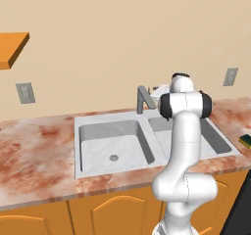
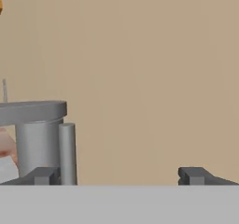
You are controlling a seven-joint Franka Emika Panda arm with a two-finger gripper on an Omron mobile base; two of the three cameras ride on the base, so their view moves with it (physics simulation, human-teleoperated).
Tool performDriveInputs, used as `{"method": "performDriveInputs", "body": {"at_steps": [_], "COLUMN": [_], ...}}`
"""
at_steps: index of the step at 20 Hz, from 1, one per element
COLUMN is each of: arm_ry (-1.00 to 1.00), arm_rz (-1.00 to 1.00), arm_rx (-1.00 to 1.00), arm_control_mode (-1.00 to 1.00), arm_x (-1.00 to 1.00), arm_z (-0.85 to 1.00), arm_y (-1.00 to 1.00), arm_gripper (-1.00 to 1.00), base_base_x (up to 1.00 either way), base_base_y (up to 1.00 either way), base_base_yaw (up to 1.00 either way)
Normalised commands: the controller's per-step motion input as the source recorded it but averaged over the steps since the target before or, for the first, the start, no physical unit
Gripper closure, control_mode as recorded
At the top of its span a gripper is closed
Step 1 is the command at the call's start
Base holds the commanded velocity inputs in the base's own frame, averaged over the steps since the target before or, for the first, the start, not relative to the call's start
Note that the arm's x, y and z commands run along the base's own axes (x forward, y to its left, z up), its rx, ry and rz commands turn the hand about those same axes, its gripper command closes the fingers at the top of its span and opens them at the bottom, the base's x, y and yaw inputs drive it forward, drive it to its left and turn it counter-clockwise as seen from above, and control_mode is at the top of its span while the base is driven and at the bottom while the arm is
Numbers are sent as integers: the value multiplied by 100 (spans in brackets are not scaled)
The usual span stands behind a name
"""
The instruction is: Soak the sponge with water for a few seconds and then drop it inside the sink.
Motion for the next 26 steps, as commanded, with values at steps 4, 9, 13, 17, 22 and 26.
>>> {"method": "performDriveInputs", "body": {"at_steps": [4, 9, 13, 17, 22, 26], "arm_ry": [0, 0, 0, 0, 0, 0], "arm_rz": [0, 0, 0, 0, 0, 0], "arm_rx": [0, -1, -2, -2, -2, -1], "arm_control_mode": [-100, -100, -100, -100, -100, -100], "arm_x": [14, 23, 38, 44, 50, 47], "arm_z": [-6, -12, -20, -28, -31, -29], "arm_y": [2, 1, 2, 0, 0, 0], "arm_gripper": [-100, -100, -100, -100, -100, -100], "base_base_x": [0, 0, 0, 0, 0, 0], "base_base_y": [0, 0, 0, 0, 0, 0], "base_base_yaw": [0, 0, 0, 0, 0, 0]}}
